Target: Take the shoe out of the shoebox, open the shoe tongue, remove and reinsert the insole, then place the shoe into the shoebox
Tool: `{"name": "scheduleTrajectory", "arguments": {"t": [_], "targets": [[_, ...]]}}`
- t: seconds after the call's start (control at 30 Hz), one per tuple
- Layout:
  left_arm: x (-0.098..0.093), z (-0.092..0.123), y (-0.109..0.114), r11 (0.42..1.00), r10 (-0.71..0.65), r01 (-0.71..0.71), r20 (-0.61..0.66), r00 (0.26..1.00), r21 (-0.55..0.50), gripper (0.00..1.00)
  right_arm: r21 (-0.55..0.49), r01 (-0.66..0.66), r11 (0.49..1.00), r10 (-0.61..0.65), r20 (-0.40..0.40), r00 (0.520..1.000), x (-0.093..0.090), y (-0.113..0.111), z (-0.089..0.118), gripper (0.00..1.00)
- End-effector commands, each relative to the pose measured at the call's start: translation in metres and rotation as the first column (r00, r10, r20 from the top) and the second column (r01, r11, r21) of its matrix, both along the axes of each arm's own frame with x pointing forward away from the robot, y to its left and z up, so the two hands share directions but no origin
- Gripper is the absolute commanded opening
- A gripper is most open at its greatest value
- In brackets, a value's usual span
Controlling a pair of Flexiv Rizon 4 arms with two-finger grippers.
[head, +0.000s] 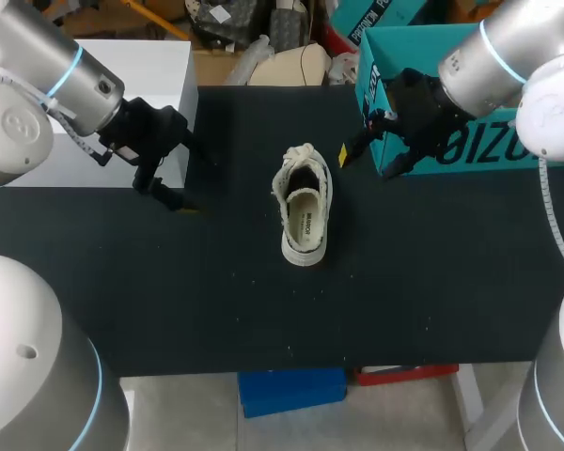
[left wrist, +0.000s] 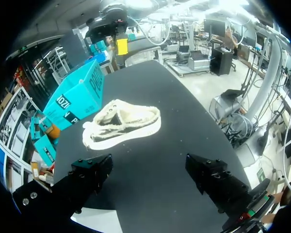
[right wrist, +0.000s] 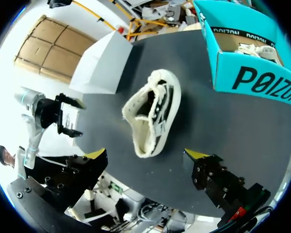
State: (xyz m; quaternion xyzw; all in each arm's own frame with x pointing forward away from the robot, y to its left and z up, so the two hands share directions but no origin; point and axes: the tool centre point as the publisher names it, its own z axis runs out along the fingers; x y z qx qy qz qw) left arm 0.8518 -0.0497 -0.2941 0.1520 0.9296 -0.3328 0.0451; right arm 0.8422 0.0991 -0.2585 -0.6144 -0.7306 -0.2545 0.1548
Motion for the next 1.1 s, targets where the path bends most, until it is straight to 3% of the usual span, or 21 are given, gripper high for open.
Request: {"name": "scheduleTrajectory", "arguments": {"t": [0.03, 0.27, 0.53, 0.57, 0.63, 0.7, 0.8, 1.1], "targets": [[-0.001, -0.001, 0.0, 1.0, 0.001, -0.001, 0.003, 1.0, 0.0, 1.0, -0.074, -0.011, 0.997, 0.006, -0.062, 0.998, 0.01, 0.015, -0.001, 1.0], [-0.001, -0.001, 0.0, 1.0, 0.001, -0.001, 0.003, 1.0, 0.0, 1.0, -0.251, 0.012, 0.968, -0.057, -0.172, 0.983, 0.025, 0.047, -0.011, 1.0], [-0.001, -0.001, 0.0, 1.0, 0.001, -0.001, 0.003, 1.0, 0.0, 1.0, -0.332, 0.04, 0.942, -0.108, -0.189, 0.976, 0.032, 0.069, -0.031, 1.0], [-0.001, -0.001, 0.0, 1.0, 0.001, -0.001, 0.003, 1.0, 0.0, 1.0, -0.336, 0.044, 0.941, -0.113, -0.188, 0.976, 0.033, 0.07, -0.033, 0.97], [-0.001, -0.001, 0.0, 1.0, 0.001, -0.001, 0.003, 1.0, 0.0, 1.0, -0.341, 0.046, 0.939, -0.113, -0.18, 0.977, 0.036, 0.072, -0.038, 0.72], [-0.001, -0.001, 0.0, 1.0, 0.001, -0.001, 0.003, 1.0, 0.0, 1.0, -0.352, 0.044, 0.935, -0.113, -0.178, 0.977, 0.038, 0.071, -0.042, 0.54], [-0.001, -0.001, 0.0, 1.0, 0.001, -0.001, 0.003, 1.0, 0.0, 1.0, -0.366, 0.046, 0.93, -0.116, -0.169, 0.979, 0.043, 0.066, -0.05, 0.48], [-0.001, -0.001, 0.0, 1.0, 0.001, -0.001, 0.003, 1.0, 0.0, 1.0, -0.395, 0.044, 0.918, -0.123, -0.178, 0.976, 0.054, 0.051, -0.07, 0.47]]}}
